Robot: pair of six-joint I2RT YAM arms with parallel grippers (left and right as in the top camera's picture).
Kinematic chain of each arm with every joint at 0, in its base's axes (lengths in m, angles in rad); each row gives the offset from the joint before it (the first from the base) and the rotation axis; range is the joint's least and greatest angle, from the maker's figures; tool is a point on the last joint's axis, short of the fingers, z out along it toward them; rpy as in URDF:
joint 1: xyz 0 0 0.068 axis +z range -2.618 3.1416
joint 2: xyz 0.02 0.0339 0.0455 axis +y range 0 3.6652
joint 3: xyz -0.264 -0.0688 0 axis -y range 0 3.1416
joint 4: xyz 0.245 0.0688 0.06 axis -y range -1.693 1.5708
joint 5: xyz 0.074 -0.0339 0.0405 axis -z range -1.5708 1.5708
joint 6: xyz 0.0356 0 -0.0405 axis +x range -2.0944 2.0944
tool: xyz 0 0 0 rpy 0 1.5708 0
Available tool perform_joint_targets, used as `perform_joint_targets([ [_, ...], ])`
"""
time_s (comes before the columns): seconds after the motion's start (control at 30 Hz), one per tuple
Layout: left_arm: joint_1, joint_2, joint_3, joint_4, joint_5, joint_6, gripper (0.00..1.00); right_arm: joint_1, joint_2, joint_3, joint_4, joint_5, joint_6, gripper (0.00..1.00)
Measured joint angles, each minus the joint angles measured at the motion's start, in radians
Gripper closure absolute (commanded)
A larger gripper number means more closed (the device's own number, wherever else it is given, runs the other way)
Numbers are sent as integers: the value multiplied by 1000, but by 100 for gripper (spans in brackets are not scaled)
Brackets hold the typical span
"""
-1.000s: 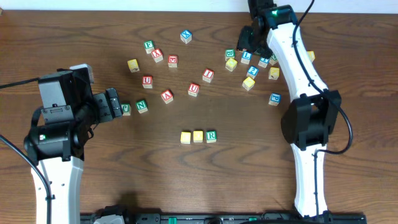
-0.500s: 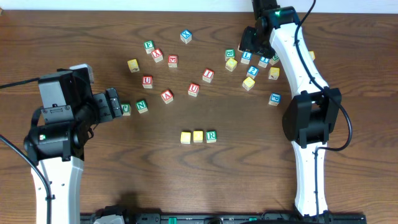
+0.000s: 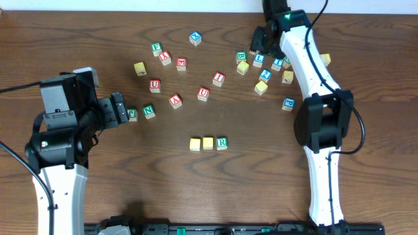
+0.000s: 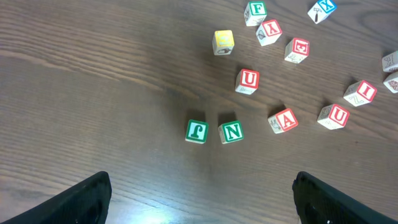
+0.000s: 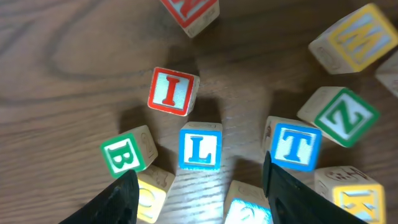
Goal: Spell out CORL
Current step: 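Lower the right gripper and grasp the blue L block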
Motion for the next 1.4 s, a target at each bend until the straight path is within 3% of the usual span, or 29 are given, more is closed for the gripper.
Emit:
perform_joint_targets([
  [0.73,0,0,0,0,0,0,8,5,23,0,12,80,0,41],
  [1.4,0,0,0,0,0,0,8,16,75,0,18,74,-1,46],
])
